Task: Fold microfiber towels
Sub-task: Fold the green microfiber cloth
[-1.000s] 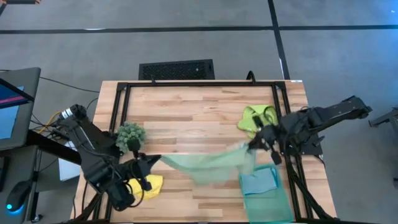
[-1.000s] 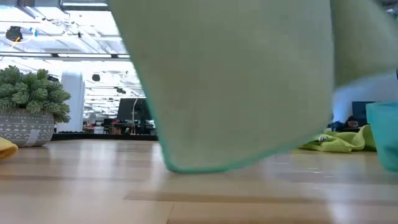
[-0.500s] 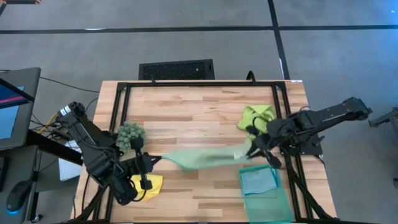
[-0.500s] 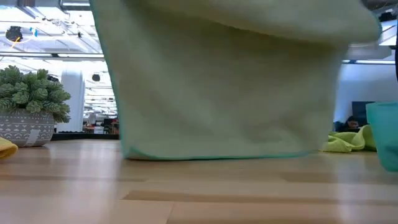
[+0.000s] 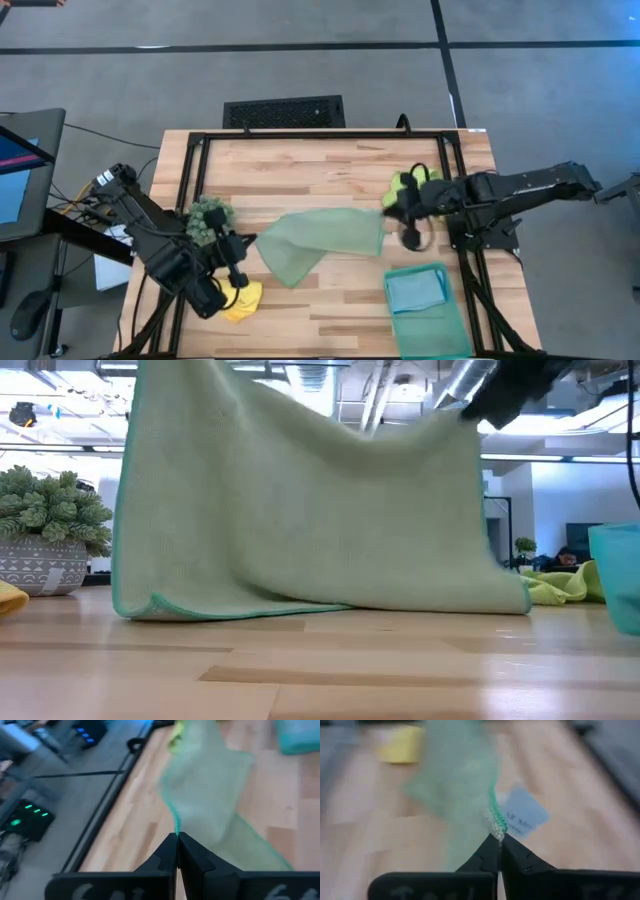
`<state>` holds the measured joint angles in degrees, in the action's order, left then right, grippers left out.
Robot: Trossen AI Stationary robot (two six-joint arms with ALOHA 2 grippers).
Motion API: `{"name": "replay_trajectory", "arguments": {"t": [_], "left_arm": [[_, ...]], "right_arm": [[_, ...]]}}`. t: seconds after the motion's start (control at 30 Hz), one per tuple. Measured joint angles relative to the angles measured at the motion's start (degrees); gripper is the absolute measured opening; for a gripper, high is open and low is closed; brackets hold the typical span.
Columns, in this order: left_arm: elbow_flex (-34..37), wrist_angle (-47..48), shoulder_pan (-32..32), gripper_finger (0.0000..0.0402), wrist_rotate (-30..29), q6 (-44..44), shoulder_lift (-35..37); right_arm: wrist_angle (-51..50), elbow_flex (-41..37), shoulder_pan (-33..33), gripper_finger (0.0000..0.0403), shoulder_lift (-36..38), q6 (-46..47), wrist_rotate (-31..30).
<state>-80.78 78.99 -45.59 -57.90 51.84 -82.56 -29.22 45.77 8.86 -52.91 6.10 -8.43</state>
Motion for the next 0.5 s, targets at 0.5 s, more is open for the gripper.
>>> {"name": "replay_trajectory", "arguments": {"t": [0.5], "left_arm": [[-11.61,4.23,-7.24,0.0,-7.95,3.24,2.62]], "right_arm": [[12.72,1.08,10.7,0.0017,6.71,5.05,4.94]]}}
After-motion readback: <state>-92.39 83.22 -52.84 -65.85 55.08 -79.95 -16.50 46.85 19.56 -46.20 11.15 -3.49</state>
